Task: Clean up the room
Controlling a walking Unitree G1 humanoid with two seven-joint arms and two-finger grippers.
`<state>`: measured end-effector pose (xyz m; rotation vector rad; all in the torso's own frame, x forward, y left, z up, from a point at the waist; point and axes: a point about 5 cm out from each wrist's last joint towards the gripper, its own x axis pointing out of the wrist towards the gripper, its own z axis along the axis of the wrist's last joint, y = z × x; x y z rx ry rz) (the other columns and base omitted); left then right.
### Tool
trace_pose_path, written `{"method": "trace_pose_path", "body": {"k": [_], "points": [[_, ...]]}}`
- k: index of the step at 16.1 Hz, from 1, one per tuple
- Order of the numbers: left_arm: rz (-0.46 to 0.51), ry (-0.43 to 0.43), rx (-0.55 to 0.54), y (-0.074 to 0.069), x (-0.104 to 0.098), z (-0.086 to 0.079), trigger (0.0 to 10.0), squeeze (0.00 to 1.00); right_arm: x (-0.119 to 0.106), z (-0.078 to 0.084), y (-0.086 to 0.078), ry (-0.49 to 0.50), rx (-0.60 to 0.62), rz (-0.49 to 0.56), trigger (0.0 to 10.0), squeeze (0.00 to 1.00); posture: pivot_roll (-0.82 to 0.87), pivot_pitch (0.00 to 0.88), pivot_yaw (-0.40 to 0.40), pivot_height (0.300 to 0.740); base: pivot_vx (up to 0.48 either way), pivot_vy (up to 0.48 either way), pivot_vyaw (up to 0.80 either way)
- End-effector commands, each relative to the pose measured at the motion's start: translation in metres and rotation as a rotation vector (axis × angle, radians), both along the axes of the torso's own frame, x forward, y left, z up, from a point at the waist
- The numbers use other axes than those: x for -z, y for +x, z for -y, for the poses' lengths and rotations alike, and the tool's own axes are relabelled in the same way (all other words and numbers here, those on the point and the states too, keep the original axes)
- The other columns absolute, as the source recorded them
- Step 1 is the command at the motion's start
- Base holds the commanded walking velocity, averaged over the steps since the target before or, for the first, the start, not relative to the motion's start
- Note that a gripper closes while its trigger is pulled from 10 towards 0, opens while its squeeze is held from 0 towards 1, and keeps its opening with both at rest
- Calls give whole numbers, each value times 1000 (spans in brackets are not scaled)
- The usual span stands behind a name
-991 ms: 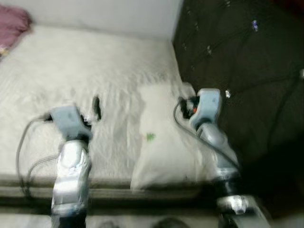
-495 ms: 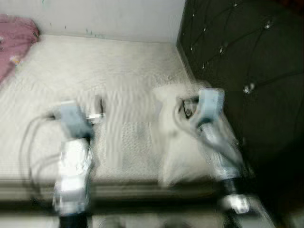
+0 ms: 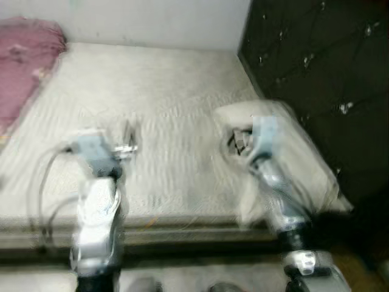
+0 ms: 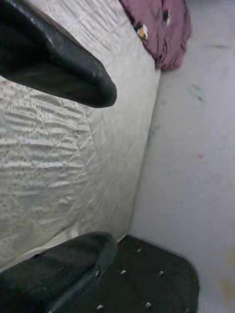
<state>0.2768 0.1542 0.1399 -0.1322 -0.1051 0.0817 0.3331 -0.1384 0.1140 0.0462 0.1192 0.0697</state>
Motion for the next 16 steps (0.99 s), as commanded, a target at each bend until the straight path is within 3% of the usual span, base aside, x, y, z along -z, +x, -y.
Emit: {"method": "trace_pose_path", "body": {"k": [1, 6, 16], "points": [[8, 10, -13, 2, -4, -3, 10000, 0, -7, -3, 2, 8, -2, 19, 10000, 0, 20, 0, -76, 740, 0, 480, -800], [-4, 23, -25, -1, -2, -10, 10000, 0, -7, -2, 3, 6, 11, 20, 10000, 0, 20, 0, -62, 740, 0, 480, 0], [1, 18, -18, 2, -4, -6, 10000, 0, -6, 1, 3, 2, 10, 11, 10000, 0, 16, 0, -62, 740, 0, 480, 0]]}}
